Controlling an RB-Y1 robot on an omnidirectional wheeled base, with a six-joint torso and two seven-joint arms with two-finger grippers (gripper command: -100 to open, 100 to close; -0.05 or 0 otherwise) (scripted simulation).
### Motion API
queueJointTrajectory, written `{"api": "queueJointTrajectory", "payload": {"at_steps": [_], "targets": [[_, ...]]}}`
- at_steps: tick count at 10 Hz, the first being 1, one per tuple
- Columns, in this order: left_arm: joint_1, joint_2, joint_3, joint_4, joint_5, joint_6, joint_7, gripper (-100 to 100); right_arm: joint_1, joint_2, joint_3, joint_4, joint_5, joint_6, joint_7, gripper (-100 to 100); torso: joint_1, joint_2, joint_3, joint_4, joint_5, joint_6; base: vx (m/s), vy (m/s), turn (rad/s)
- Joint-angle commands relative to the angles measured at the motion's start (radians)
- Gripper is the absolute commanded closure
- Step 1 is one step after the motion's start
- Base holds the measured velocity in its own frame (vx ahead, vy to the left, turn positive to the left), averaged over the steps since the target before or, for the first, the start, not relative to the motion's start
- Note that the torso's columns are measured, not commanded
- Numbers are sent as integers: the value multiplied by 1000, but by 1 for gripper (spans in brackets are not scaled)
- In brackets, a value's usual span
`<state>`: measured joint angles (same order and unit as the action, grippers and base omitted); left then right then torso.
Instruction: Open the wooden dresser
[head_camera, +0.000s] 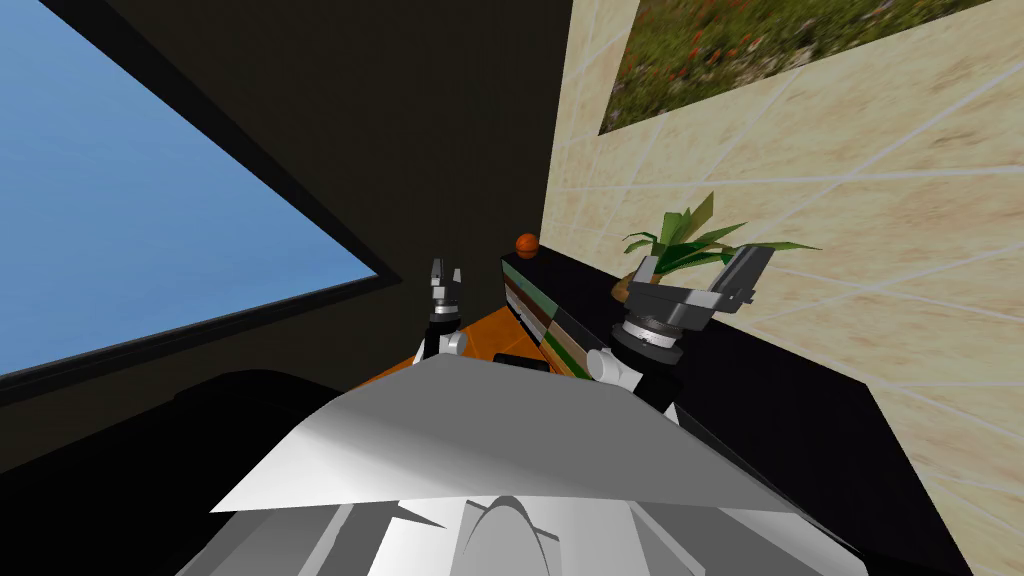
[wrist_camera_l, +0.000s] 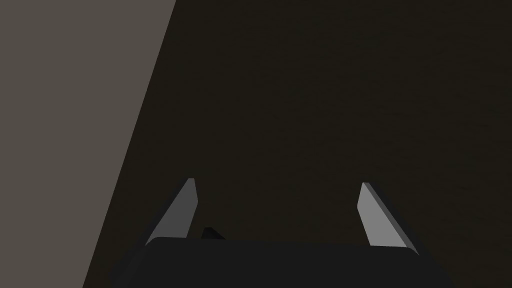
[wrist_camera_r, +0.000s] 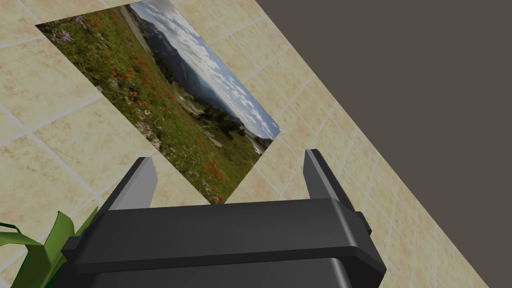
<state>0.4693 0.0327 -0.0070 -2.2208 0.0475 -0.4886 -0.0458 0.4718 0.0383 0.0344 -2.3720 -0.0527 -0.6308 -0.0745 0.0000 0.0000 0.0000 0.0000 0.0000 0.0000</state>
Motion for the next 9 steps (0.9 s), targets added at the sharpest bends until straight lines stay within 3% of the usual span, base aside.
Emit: {"api": "queueJointTrajectory", "payload": {"at_steps": [1, 9], "targets": [[0, 0, 0, 0, 0, 0, 0, 0, 0, 0, 0, 0, 0, 0, 0, 0, 0, 40, -82, 41, 0, 0, 0, 0, 0], [0, 0, 0, 0, 0, 0, 0, 0, 0, 0, 0, 0, 0, 0, 0, 0, 0, 618, -1234, 617, 0, 0, 0, 0, 0]]}}
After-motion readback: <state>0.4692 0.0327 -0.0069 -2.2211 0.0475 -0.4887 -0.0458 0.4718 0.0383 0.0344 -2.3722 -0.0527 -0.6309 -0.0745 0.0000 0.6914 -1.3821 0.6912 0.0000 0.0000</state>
